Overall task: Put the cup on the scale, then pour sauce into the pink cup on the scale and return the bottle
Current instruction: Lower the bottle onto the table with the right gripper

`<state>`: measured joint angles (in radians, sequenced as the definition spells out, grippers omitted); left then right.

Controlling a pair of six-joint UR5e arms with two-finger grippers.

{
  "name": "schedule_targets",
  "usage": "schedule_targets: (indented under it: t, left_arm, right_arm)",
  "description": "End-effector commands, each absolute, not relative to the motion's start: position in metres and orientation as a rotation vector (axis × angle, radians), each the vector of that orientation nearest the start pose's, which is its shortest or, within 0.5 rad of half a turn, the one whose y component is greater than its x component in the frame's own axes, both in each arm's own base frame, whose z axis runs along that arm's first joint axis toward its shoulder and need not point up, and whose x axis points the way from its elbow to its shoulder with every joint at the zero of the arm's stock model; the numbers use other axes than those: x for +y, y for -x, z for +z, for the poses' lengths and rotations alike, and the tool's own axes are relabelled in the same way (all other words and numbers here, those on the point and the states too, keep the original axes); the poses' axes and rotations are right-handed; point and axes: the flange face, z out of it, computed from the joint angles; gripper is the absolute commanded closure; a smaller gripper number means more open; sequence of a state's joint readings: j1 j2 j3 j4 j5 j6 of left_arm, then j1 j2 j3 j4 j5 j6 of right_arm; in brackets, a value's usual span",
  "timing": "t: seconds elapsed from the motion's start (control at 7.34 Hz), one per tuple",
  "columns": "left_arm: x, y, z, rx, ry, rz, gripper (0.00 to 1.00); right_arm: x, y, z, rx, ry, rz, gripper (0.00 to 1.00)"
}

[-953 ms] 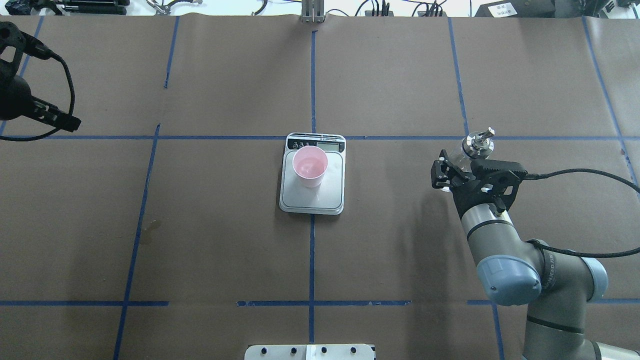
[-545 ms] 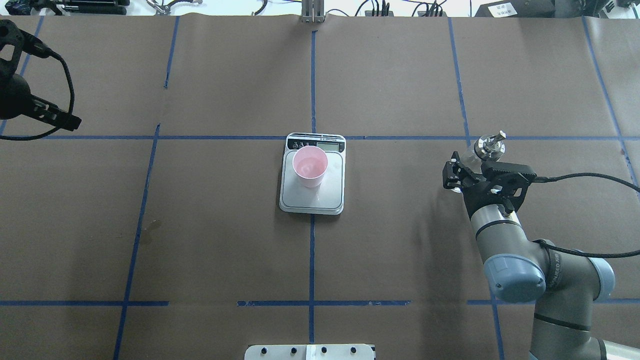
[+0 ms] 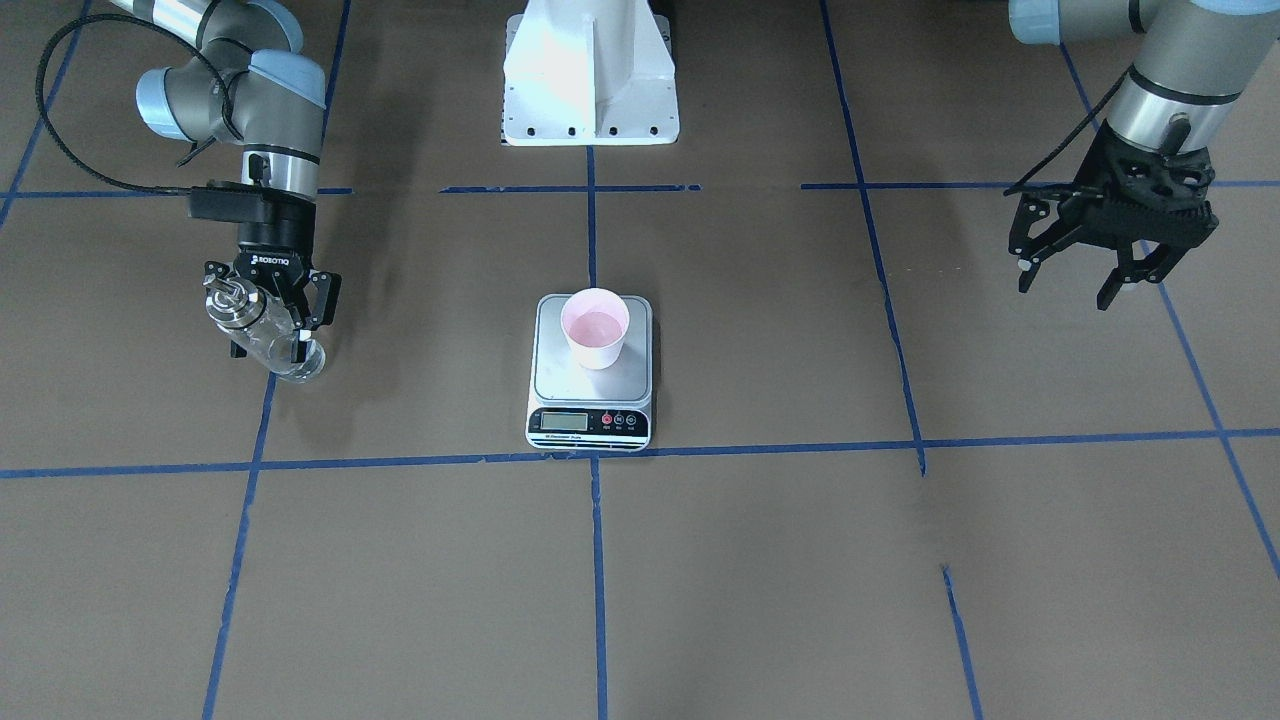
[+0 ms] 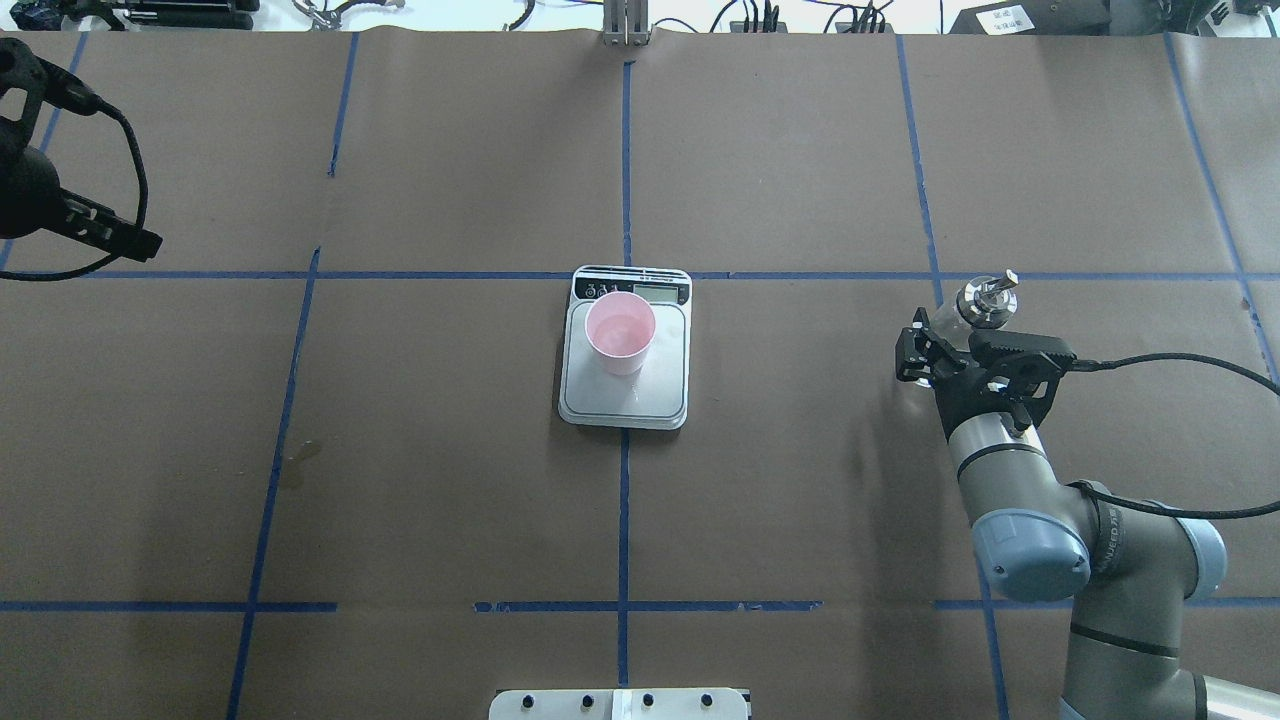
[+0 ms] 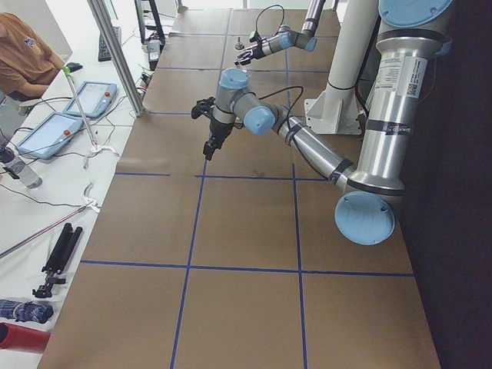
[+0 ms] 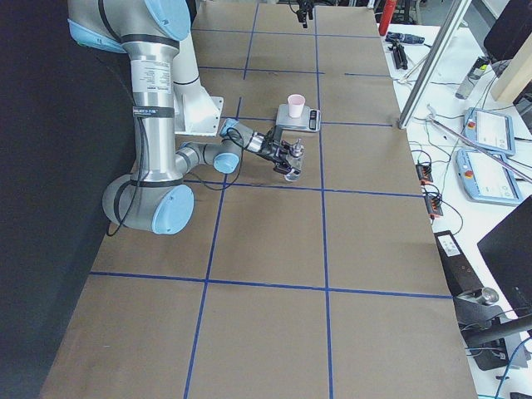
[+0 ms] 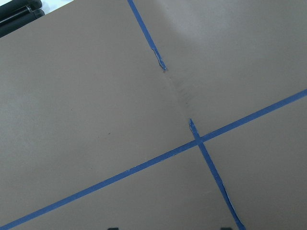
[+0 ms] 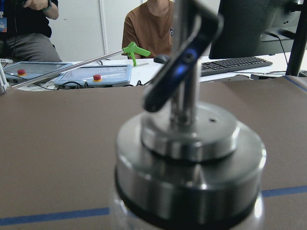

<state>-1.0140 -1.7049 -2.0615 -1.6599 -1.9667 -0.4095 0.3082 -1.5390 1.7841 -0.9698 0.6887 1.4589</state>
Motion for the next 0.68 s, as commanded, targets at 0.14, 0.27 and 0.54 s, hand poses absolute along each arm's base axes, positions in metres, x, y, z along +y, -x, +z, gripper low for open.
schedule_targets:
  t: [0.14,0.27,0.54]
  left_arm:
    - [-0.483,-0.189,0.360,0.663,-0.446,0.280,0.23]
    - [-0.483,-0.189,0.360,0.663,-0.447,0.280,0.23]
    - [-0.483,-0.188,0.360,0.662,-0.448,0.278,0.23]
  right_arm:
    - [-0.355,0.420,0.463,-0.600,-0.975,0.541,1.00]
    - [-0.353,0.414,0.471,-0.586,-0.973,0.533,1.00]
    - [-0.352,0.415,0.472,-0.585,-0.973,0.530,1.00]
